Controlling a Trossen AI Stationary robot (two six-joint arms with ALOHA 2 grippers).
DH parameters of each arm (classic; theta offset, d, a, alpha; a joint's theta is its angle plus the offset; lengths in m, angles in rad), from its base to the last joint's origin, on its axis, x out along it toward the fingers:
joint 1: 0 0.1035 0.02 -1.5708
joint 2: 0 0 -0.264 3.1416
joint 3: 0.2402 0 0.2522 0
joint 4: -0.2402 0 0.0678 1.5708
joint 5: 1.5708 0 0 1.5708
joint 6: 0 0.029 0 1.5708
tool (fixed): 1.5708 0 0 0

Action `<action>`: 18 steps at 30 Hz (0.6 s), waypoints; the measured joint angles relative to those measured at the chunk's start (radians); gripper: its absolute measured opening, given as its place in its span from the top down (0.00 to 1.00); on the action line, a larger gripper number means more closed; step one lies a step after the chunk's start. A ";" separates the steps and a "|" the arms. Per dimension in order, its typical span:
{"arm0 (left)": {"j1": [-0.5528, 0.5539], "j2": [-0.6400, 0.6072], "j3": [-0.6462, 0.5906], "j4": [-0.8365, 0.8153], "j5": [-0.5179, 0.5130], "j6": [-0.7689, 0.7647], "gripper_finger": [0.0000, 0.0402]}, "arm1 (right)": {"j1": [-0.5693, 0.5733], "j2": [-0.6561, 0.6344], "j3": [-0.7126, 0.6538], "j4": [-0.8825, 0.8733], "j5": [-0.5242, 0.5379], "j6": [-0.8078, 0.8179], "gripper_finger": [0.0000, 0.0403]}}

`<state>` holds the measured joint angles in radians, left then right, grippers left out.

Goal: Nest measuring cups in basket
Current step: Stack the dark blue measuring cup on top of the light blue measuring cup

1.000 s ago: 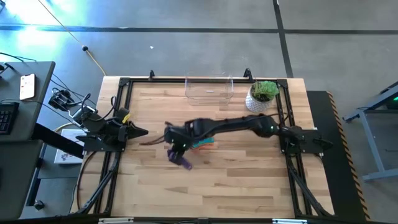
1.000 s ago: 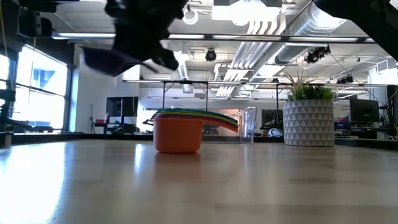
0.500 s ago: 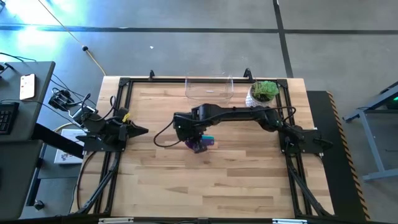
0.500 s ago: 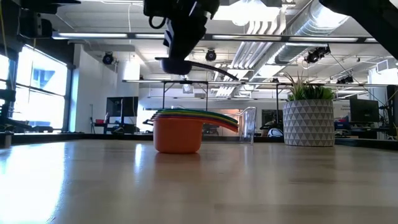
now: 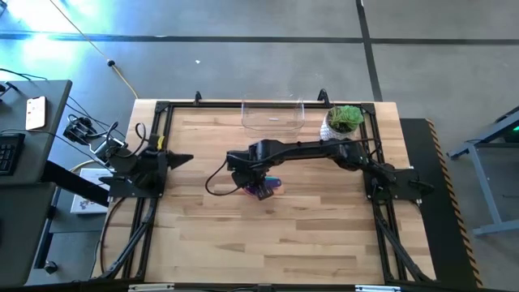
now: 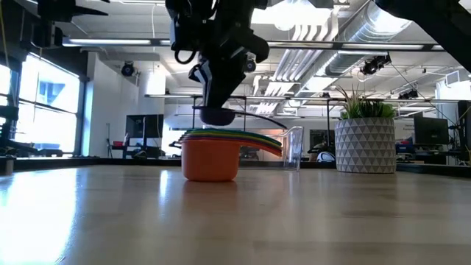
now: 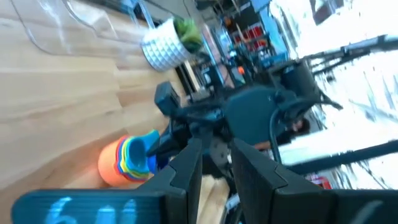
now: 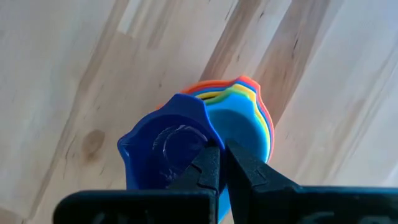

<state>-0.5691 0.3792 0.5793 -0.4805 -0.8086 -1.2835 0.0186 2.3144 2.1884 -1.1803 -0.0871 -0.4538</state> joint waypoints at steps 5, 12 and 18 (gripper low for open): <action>0.000 0.000 0.000 0.000 -0.054 -0.023 0.81 | -0.015 -0.001 -0.001 0.012 0.008 -0.022 1.00; 0.000 0.000 0.000 0.007 -0.092 -0.025 0.81 | -0.049 -0.001 0.000 0.019 0.005 0.005 1.00; 0.000 0.000 0.000 0.007 -0.104 -0.024 0.81 | -0.053 -0.001 0.000 0.007 0.000 0.008 0.98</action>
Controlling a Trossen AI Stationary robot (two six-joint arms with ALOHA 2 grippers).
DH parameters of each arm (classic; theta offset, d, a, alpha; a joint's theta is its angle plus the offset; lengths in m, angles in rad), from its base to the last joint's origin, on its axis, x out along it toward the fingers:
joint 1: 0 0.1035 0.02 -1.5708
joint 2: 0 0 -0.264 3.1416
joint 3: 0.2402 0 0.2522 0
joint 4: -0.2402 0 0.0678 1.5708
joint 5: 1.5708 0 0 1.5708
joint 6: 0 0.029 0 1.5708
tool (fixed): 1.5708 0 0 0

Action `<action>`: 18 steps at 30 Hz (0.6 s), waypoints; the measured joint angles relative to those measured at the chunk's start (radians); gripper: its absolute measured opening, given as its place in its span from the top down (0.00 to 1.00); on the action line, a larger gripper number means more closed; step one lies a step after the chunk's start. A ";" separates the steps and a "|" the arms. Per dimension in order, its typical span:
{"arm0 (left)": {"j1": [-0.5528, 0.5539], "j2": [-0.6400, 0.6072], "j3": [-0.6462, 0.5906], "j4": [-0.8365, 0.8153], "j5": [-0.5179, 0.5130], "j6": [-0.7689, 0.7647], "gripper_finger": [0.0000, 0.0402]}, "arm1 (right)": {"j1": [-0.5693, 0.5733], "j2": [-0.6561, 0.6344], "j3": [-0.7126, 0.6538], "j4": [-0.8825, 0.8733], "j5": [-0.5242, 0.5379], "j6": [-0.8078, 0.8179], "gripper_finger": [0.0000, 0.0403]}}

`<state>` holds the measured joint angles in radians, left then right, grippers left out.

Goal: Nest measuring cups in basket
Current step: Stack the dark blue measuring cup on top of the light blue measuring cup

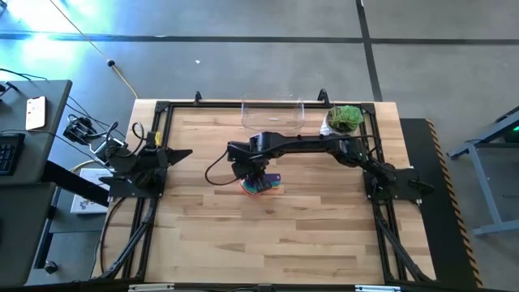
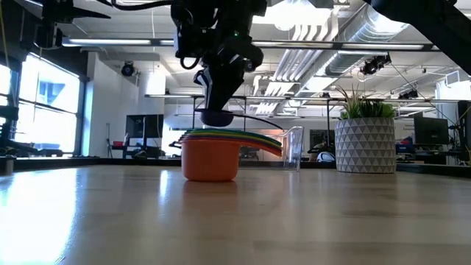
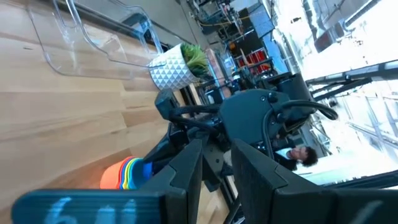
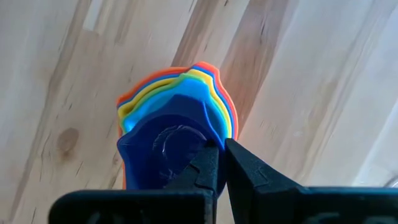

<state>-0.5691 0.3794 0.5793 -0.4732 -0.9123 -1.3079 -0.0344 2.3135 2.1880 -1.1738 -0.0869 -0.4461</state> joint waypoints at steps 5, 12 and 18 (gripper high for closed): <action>0.000 0.000 0.000 0.000 -0.003 0.000 0.81 | 0.004 0.001 -0.018 0.015 0.000 -0.006 0.98; 0.000 0.000 0.000 -0.001 -0.018 0.001 0.81 | 0.004 0.001 -0.018 0.034 0.000 -0.007 0.97; 0.000 0.000 0.000 -0.001 -0.019 0.003 0.81 | 0.004 0.001 -0.018 0.034 -0.006 -0.007 0.97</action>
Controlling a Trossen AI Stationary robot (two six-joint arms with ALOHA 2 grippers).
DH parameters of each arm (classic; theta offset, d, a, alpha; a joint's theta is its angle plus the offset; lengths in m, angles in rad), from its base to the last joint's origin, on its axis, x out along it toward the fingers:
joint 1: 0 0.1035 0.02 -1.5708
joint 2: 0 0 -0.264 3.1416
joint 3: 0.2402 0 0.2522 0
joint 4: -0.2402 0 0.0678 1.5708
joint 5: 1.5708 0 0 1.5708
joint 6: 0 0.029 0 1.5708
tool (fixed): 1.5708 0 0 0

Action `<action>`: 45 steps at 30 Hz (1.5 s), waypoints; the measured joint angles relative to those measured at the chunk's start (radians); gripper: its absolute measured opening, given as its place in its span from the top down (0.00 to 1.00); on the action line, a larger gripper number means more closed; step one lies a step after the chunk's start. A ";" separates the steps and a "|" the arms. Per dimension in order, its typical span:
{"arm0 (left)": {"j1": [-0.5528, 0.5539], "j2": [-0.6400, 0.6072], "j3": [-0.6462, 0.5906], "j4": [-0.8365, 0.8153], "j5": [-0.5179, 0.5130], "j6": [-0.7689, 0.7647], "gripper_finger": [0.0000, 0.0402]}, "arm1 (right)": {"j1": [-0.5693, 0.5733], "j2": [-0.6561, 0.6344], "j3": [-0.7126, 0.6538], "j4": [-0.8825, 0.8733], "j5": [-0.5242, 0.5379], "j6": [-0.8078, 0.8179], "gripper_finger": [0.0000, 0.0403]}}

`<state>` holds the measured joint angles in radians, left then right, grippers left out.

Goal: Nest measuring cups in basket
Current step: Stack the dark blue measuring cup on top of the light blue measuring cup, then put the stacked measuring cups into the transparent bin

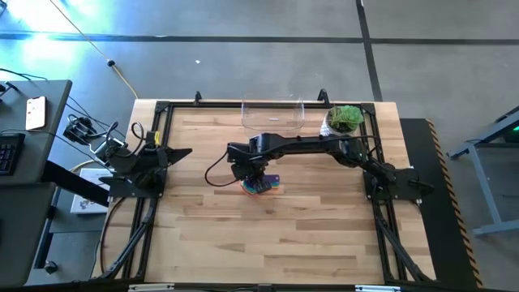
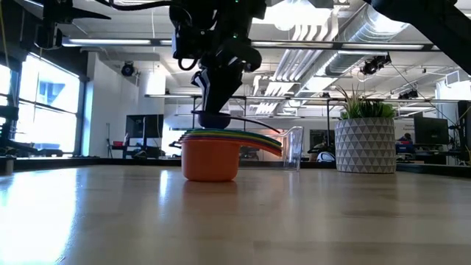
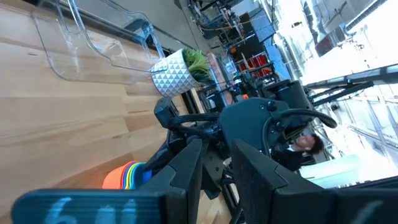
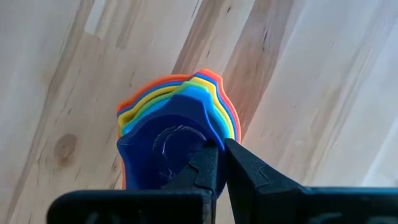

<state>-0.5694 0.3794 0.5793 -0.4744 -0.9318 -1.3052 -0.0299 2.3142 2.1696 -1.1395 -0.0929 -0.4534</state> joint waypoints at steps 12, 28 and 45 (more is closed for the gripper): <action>0.000 0.000 0.000 0.000 0.000 0.000 0.81 | -0.004 0.000 0.000 0.005 -0.006 0.004 0.82; 0.000 0.000 0.000 -0.012 0.139 0.334 0.81 | -0.065 -0.029 0.170 -0.050 0.006 0.377 0.82; 0.000 -0.101 -0.122 0.201 0.505 0.923 0.81 | -0.086 -0.186 0.187 0.146 0.114 0.913 0.82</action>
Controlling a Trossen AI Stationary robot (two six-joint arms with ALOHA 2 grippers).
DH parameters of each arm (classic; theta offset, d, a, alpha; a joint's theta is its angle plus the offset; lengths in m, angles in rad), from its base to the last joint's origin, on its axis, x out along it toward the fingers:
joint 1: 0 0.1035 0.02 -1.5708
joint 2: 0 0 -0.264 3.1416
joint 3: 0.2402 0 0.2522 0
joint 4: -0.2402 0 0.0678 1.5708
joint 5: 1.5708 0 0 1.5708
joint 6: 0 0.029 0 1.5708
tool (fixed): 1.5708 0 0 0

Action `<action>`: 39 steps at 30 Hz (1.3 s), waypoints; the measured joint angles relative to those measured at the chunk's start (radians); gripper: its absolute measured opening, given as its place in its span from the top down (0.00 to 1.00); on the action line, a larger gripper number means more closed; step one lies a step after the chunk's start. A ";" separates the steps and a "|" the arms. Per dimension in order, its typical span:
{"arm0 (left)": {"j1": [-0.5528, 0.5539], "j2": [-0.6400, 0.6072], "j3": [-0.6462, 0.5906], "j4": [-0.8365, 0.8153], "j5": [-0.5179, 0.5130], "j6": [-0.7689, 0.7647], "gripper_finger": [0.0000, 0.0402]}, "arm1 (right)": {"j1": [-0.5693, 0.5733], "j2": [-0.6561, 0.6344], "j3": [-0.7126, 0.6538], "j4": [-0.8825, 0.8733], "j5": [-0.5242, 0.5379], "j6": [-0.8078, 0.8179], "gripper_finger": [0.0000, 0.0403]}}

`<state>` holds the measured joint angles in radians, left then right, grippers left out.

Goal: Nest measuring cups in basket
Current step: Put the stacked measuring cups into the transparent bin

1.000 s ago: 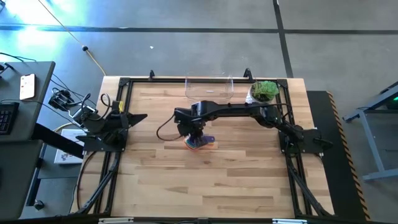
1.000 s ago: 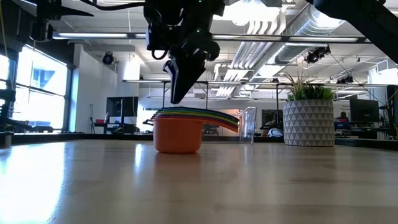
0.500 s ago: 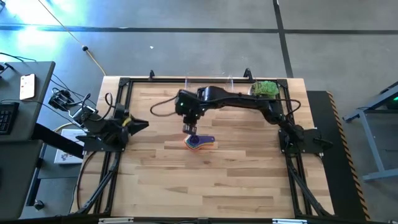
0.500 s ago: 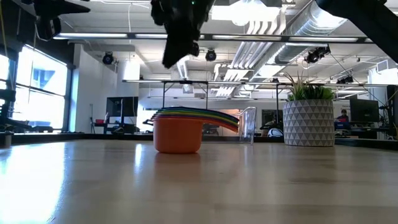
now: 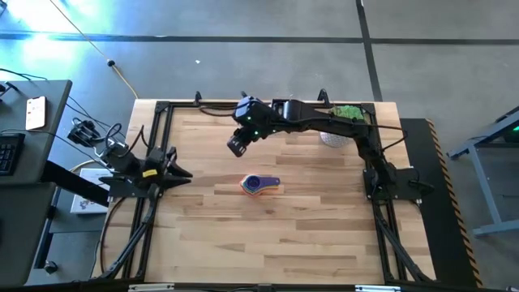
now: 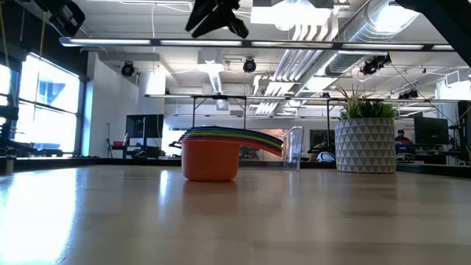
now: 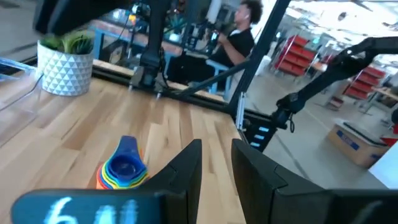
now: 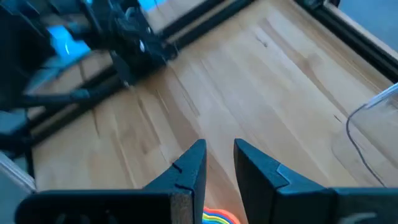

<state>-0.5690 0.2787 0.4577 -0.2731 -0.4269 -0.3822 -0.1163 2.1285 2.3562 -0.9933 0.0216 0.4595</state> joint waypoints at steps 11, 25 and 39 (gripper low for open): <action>0.000 -0.262 -0.253 0.197 0.070 0.056 0.81 | 0.041 -0.015 0.000 0.085 0.057 0.136 0.82; 0.000 -0.275 -0.429 0.270 0.213 0.133 0.81 | 0.060 -0.015 0.000 0.085 0.063 0.170 0.82; 0.001 -0.256 -0.444 0.312 0.197 0.141 0.81 | 0.030 -0.067 0.000 -0.149 -0.029 -0.031 0.82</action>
<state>-0.5678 0.0225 0.0135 0.0388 -0.2298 -0.2413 -0.0863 2.0611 2.3562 -1.1418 -0.0073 0.4287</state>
